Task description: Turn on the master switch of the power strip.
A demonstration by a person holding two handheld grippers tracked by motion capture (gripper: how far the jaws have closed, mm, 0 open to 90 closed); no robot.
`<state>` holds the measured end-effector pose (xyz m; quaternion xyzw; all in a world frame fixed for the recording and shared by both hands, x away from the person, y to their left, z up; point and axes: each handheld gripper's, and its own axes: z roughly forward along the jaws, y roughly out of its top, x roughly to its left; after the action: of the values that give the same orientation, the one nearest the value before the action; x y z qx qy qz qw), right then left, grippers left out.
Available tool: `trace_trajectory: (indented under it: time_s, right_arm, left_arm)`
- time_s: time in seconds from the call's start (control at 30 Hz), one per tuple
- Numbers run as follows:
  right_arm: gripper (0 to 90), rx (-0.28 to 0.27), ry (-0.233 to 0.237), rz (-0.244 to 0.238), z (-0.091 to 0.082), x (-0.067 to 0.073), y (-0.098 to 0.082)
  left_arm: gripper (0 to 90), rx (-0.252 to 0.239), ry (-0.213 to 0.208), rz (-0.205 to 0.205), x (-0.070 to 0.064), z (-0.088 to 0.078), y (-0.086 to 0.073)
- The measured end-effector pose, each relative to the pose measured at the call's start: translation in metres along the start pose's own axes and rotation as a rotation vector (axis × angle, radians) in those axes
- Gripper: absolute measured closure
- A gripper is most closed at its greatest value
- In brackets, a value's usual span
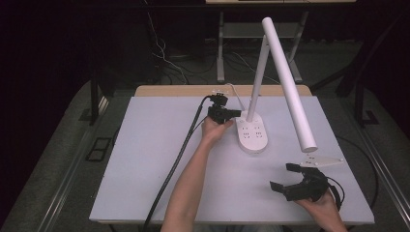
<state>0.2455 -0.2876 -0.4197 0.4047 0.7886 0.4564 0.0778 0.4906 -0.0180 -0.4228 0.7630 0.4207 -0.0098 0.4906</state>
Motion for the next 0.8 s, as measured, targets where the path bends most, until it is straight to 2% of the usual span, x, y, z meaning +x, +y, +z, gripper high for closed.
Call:
trace_trajectory:
  time_s: [0.47, 0.73, 0.8]
  right_arm:
    - [0.2, 0.008, 0.002, 0.005, 0.002, 0.000, 0.000]
    - [0.2, 0.007, 0.003, 0.001, 0.002, 0.000, 0.000]
    - [0.2, 0.006, 0.004, 0.001, 0.002, 0.000, 0.000]
  left_arm:
    - [89.5, 0.032, 0.026, 0.009, 0.001, 0.008, -0.008]
    - [89.5, 0.032, 0.037, -0.002, 0.001, 0.014, -0.011]
    - [89.5, 0.022, 0.045, -0.018, 0.001, 0.016, -0.010]
